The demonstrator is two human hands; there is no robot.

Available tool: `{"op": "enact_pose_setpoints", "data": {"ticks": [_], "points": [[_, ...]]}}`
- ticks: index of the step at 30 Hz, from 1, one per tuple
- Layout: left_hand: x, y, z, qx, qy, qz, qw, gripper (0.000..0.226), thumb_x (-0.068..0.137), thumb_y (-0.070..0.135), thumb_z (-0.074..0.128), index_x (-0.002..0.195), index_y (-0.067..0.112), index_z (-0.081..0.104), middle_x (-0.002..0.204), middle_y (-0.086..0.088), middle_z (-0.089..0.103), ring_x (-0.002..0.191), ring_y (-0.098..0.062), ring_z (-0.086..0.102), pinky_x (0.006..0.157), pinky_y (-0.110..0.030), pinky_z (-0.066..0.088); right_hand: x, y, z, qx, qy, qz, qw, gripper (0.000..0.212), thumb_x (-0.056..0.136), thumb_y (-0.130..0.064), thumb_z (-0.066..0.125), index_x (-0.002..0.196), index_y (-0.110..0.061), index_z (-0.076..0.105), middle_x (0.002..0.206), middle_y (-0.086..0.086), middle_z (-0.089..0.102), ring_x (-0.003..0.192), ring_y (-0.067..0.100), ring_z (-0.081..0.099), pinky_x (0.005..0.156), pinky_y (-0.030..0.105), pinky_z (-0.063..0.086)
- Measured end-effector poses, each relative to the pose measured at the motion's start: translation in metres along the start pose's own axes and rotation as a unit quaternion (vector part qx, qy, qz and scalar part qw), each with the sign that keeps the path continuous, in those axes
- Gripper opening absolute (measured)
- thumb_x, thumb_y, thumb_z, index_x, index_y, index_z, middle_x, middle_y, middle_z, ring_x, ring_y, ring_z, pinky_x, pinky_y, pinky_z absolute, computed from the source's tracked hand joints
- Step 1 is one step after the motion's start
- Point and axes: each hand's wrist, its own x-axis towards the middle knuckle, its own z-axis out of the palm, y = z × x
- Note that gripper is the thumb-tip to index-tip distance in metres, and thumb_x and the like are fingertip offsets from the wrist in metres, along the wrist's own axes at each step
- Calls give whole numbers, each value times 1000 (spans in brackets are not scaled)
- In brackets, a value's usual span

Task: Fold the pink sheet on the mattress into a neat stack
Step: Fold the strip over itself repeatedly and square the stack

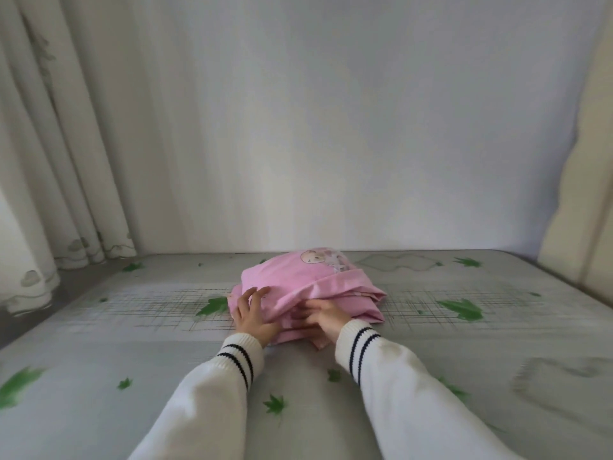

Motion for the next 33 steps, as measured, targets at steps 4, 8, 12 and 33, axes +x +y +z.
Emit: {"op": "enact_pose_setpoints", "data": {"ticks": [4, 8, 12, 33], "points": [[8, -2, 7, 35, 73, 14, 997, 67, 79, -9, 49, 137, 23, 40, 150, -7, 20, 142, -30, 11, 119, -36, 8, 0, 1, -25, -49, 77, -16, 996, 32, 87, 15, 42, 113, 9, 58, 110, 23, 66, 68, 12, 61, 57, 11, 52], [21, -9, 9, 18, 106, 9, 994, 69, 81, -19, 37, 137, 20, 44, 150, -10, 23, 141, -28, 18, 119, -33, 15, 2, 3, -50, -63, 175, -18, 982, 27, 92, 7, 40, 78, -8, 58, 73, 4, 63, 59, 10, 58, 48, 11, 49], [31, -14, 8, 21, 92, 5, 996, 66, 83, -17, 39, 137, 20, 44, 152, -10, 21, 141, -28, 20, 120, -33, 15, 5, 4, -68, -142, 278, -31, 950, 33, 88, 5, 46, 68, -19, 56, 84, 7, 67, 73, 18, 60, 77, 30, 53], [45, -17, -5, 44, 83, -67, 993, 55, 88, -7, 42, 141, 10, 39, 147, -16, 36, 133, -30, 40, 112, -30, 27, 17, 4, -79, -445, 254, -11, 859, 35, 98, -29, 33, 130, -21, 46, 124, 12, 52, 113, 28, 55, 89, 35, 44]]}}
